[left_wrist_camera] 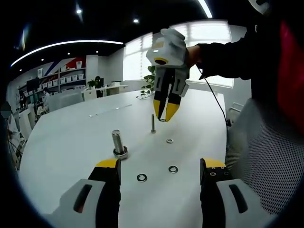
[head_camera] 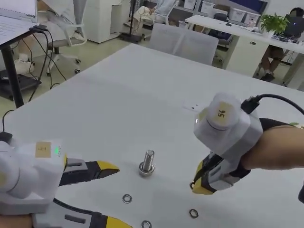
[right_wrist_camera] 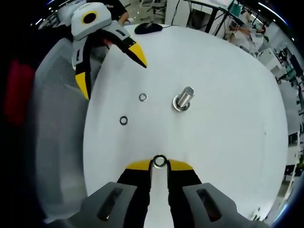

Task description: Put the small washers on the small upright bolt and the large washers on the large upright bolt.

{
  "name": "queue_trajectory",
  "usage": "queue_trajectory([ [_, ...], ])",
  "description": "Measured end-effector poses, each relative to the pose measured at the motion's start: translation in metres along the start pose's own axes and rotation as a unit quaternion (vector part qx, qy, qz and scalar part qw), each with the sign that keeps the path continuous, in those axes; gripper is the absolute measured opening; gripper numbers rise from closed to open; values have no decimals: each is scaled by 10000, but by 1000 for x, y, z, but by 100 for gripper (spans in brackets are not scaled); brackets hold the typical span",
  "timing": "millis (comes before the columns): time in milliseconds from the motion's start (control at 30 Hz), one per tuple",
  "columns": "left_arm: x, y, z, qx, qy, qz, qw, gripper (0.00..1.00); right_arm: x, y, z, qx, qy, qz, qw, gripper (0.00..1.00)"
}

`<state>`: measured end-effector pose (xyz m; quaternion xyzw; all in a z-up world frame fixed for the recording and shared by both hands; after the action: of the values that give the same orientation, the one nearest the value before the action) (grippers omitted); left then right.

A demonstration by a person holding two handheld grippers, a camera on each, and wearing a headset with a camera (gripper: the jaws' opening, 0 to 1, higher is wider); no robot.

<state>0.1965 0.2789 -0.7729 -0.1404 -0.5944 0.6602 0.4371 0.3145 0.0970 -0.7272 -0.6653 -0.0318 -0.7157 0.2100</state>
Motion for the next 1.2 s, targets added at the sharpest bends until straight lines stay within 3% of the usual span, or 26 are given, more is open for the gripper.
queue_trajectory([
  [300, -2, -2, -1, -13, 53, -35, 10000, 67, 26, 14, 13, -137, 192, -7, 9997, 13],
  [600, -3, -3, -2, -10, 71, -33, 10000, 67, 37, 34, 24, -308, 345, -136, 9988, 13],
  [900, -2, -2, -3, 1, 34, -27, 10000, 67, 25, 41, 34, -316, 376, -187, 9986, 13],
  [1200, -2, 0, -5, 46, -28, -15, 10000, 67, 8, 45, 37, -288, 246, -246, 9990, 13],
])
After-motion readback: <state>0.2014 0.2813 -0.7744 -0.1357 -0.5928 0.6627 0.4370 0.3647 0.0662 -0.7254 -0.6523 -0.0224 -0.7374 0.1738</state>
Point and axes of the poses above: the centre of the closed fingertips' face, and the gripper's own axes: x roughly backward along the fingers, z roughly to its right, y roughly out of its underside, the point moved 8 cm from there along x, roughly backward along the fingers, and after that the axes turned 14 degrees about x, right-handed, at the moved point
